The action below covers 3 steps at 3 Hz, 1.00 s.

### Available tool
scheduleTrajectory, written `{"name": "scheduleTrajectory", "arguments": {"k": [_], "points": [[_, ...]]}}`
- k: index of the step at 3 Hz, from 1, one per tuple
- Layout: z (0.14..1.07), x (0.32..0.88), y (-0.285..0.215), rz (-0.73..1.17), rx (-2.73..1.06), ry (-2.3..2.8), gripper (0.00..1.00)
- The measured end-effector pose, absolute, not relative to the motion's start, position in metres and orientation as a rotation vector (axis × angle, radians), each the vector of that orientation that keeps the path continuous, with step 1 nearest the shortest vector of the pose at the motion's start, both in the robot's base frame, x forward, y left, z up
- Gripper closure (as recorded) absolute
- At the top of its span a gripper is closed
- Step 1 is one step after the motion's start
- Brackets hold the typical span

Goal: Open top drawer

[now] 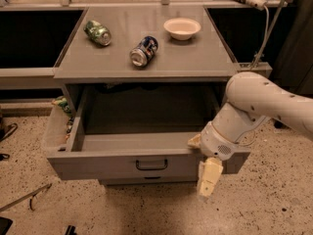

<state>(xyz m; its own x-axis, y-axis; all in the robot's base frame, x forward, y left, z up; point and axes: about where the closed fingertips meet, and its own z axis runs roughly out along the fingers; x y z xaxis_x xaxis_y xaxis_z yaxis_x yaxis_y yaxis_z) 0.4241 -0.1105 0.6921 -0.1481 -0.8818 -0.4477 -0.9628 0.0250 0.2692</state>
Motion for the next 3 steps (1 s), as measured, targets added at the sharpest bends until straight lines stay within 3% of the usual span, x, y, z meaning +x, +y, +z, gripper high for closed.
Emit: {"name": "scheduleTrajectory", "arguments": {"k": [3], "points": [[0.709,0.338,-0.125,0.935,-1.874,2.191,0.00]]}}
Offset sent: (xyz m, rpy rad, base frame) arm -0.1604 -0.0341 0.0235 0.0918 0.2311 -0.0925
